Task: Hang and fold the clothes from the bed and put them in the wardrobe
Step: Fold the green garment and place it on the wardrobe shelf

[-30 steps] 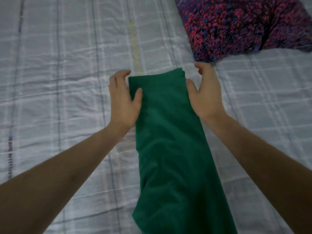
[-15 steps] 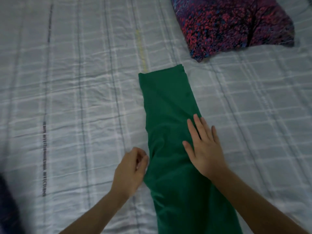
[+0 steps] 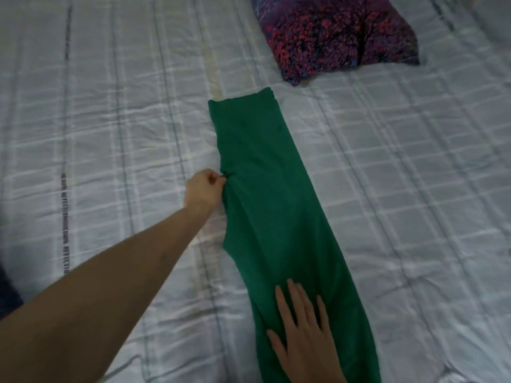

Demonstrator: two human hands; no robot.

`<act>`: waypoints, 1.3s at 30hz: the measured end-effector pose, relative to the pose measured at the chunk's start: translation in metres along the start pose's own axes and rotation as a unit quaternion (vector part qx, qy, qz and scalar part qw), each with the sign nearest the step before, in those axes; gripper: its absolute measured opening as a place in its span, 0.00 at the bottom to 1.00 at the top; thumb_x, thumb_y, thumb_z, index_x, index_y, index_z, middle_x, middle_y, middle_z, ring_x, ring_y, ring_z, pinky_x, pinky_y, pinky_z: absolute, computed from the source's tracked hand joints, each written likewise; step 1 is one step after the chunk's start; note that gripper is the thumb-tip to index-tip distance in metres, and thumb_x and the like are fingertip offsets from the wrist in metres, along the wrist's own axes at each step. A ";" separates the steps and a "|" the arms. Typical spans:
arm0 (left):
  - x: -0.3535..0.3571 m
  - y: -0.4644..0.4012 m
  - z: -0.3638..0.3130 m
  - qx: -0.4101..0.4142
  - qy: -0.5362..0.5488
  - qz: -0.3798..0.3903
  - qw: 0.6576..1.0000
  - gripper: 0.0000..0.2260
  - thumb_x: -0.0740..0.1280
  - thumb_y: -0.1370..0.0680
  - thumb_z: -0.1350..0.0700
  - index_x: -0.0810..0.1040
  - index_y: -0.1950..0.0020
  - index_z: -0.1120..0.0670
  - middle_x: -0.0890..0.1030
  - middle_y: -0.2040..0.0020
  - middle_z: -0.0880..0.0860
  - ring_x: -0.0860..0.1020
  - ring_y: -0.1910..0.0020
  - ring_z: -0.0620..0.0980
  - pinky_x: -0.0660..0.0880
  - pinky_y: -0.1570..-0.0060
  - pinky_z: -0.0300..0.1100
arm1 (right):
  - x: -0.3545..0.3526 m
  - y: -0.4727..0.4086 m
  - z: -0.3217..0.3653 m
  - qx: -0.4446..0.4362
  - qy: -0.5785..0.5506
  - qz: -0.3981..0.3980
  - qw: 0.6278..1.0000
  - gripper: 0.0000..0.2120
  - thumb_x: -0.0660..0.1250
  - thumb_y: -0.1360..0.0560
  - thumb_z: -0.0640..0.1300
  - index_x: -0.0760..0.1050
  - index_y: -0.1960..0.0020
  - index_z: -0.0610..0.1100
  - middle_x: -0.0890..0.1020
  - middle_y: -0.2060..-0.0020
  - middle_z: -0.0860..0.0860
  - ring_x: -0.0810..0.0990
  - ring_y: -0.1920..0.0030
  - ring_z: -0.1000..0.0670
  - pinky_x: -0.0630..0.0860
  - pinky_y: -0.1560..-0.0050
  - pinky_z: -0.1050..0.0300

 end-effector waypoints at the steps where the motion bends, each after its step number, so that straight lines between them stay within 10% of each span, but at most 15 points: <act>1: -0.001 0.002 0.001 -0.016 0.016 -0.007 1.000 0.04 0.67 0.22 0.56 0.77 0.56 0.54 0.82 0.58 0.54 0.80 0.59 0.54 0.78 0.55 0.46 | 0.004 0.004 -0.003 -0.011 -0.002 0.004 1.000 0.34 0.55 0.25 0.64 0.64 0.24 0.47 0.64 0.25 0.46 0.67 0.28 0.45 0.60 0.33 0.41; 4: 0.002 0.036 -0.001 0.025 0.020 -0.026 0.999 0.05 0.64 0.21 0.57 0.73 0.48 0.57 0.75 0.49 0.55 0.76 0.53 0.54 0.75 0.49 0.47 | -0.001 0.003 -0.004 -0.019 -0.026 -0.005 0.999 0.33 0.48 0.21 0.65 0.56 0.22 0.49 0.59 0.23 0.48 0.59 0.24 0.48 0.53 0.29 0.44; 7: 0.003 0.119 0.001 0.292 -0.103 -0.057 0.949 0.10 0.63 0.24 0.58 0.71 0.44 0.60 0.71 0.45 0.58 0.71 0.48 0.57 0.70 0.46 0.50 | -0.015 0.012 -0.003 -0.054 -0.086 -0.046 0.994 0.29 0.50 0.19 0.59 0.55 0.22 0.48 0.56 0.22 0.50 0.54 0.23 0.50 0.50 0.27 0.47; 11: 0.020 0.264 0.033 0.493 -0.180 0.148 0.838 0.10 0.66 0.27 0.54 0.71 0.47 0.53 0.72 0.52 0.52 0.71 0.56 0.52 0.67 0.57 0.44 | -0.022 0.050 -0.026 -0.088 -0.061 -0.088 0.990 0.24 0.61 0.32 0.50 0.69 0.36 0.47 0.71 0.37 0.46 0.71 0.40 0.45 0.66 0.39 0.47; 16: 0.062 0.369 0.091 0.370 -0.295 0.292 0.831 0.29 0.65 0.34 0.31 0.70 0.41 0.48 0.71 0.47 0.48 0.72 0.52 0.48 0.73 0.56 0.39 | 0.000 0.115 -0.078 -0.116 -0.014 -0.008 0.993 0.19 0.62 0.34 0.53 0.71 0.45 0.51 0.73 0.51 0.52 0.77 0.55 0.47 0.76 0.57 0.52; 23: 0.077 0.384 0.065 0.328 -0.393 0.215 0.832 0.29 0.76 0.44 0.48 0.76 0.45 0.53 0.76 0.53 0.51 0.76 0.59 0.52 0.76 0.65 0.42 | -0.002 0.138 -0.106 -0.152 0.018 0.048 0.987 0.34 0.72 0.43 0.53 0.71 0.39 0.48 0.76 0.44 0.51 0.77 0.48 0.47 0.80 0.54 0.54; 30: 0.071 0.379 0.044 0.312 -0.451 0.289 0.785 0.13 0.60 0.21 0.57 0.69 0.36 0.56 0.74 0.43 0.55 0.73 0.46 0.57 0.74 0.54 0.51 | -0.001 0.127 -0.105 -0.136 -0.003 0.055 0.989 0.32 0.76 0.42 0.44 0.69 0.41 0.48 0.75 0.47 0.51 0.78 0.51 0.48 0.78 0.70 0.59; 35: 0.053 0.369 0.041 0.261 -0.342 0.327 0.841 0.12 0.60 0.19 0.53 0.68 0.36 0.52 0.78 0.46 0.54 0.77 0.48 0.55 0.74 0.51 0.49 | -0.008 0.116 -0.109 -0.133 -0.047 0.086 0.986 0.22 0.65 0.26 0.41 0.68 0.33 0.47 0.73 0.41 0.51 0.72 0.42 0.48 0.77 0.51 0.52; 39: 0.038 0.368 0.043 0.247 -0.234 0.316 0.886 0.11 0.59 0.19 0.57 0.57 0.47 0.46 0.75 0.63 0.54 0.73 0.67 0.55 0.72 0.64 0.50 | -0.021 0.115 -0.117 -0.135 -0.121 0.108 0.978 0.13 0.64 0.23 0.46 0.64 0.42 0.50 0.77 0.55 0.52 0.76 0.58 0.51 0.74 0.58 0.55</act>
Point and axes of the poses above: each hand's wrist, its own y-axis away from the middle knuckle, its own x-axis out of the palm, z = x × y, the point moved 3 cm from there along -y, towards the middle knuckle
